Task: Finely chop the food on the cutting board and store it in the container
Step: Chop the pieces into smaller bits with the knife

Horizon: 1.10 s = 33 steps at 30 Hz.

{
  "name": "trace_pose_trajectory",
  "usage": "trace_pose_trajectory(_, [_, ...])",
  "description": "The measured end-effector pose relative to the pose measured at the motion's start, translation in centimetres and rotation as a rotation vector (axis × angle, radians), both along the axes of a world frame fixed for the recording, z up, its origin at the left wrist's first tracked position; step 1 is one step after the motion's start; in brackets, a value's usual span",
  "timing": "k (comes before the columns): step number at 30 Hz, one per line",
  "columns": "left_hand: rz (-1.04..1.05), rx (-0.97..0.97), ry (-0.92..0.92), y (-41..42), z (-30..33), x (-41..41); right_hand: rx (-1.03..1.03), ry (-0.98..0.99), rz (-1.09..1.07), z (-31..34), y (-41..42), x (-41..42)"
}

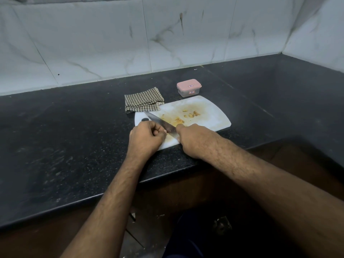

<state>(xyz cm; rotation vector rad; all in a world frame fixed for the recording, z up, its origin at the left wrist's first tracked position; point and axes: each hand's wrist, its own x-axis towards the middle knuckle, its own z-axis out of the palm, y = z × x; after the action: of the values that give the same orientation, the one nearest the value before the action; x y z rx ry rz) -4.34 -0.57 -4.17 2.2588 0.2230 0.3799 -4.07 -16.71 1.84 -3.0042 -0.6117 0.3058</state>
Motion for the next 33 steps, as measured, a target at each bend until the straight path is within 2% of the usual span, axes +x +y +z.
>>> trace_pose_trajectory(10, [0.001, 0.034, -0.001, 0.0, 0.1, -0.2, -0.069, 0.033, -0.031, 1.4, 1.4, -1.1])
trace_pose_trajectory(21, [0.022, 0.068, 0.002, -0.4, 0.5, -0.4, 0.130, -0.011, -0.114, -0.7, 0.6, -1.5])
trace_pose_trajectory(27, [0.008, 0.063, -0.019, -0.3, 0.5, -0.5, 0.249, 0.050, -0.030, -1.0, -1.7, -0.5])
trace_pose_trajectory(30, [0.004, 0.070, -0.023, -0.2, 0.4, -0.3, 0.363, 0.105, -0.026, -0.9, -2.6, 0.5])
trace_pose_trajectory(33, [0.003, 0.080, -0.014, -0.2, 0.5, -0.2, 0.686, 0.237, -0.106, -1.2, -3.0, 1.9])
